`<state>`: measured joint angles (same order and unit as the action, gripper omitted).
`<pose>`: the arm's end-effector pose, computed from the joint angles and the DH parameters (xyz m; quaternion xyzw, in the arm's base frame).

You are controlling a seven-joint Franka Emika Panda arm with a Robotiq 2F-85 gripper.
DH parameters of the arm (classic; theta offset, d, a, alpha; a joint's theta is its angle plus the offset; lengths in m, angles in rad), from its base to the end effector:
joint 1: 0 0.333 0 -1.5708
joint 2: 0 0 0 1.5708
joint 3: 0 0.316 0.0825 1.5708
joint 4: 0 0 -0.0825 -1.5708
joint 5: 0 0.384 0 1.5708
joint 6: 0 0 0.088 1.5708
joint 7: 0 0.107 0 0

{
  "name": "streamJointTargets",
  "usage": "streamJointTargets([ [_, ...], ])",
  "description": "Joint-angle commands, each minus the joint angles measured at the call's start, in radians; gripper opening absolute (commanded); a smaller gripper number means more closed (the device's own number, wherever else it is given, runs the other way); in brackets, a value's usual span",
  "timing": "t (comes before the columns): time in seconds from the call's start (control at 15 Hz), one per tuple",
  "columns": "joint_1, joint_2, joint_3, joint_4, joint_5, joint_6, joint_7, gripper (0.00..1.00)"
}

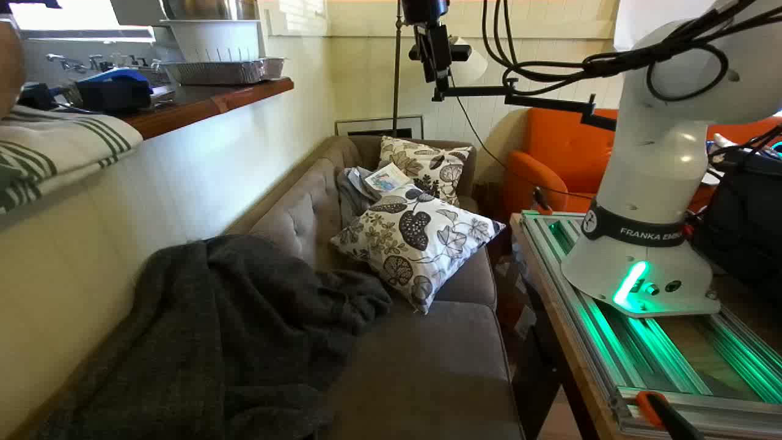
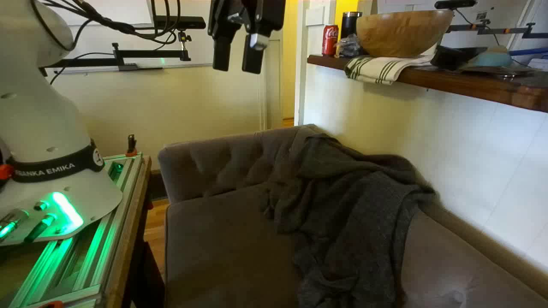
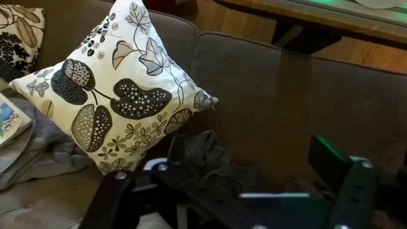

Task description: Move the right end of the blanket to the right

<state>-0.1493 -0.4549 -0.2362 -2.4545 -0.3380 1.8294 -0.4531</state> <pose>0.3516 -0.1744 0.4446 0.9847 0.1069 -0.1216 0.0644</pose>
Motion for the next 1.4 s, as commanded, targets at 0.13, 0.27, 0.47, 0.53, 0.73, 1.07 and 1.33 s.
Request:
streamJointTargets([
  [0.13, 0.003, 0.000, -0.002, 0.002, 0.000, -0.003, 0.001, 1.00],
  [0.27, 0.003, 0.000, -0.002, 0.002, 0.000, -0.003, 0.001, 1.00],
  [0.47, 0.049, 0.122, -0.004, 0.052, 0.028, 0.110, -0.041, 1.00],
  [0.53, 0.063, 0.169, -0.014, 0.071, 0.051, 0.163, -0.061, 1.00],
  [0.73, 0.092, 0.351, -0.049, 0.153, 0.121, 0.292, -0.285, 1.00],
  [1.07, 0.046, 0.613, -0.049, 0.285, 0.261, 0.401, -0.648, 1.00],
  [1.33, -0.138, 0.813, 0.085, 0.398, 0.397, 0.426, -0.944, 1.00],
])
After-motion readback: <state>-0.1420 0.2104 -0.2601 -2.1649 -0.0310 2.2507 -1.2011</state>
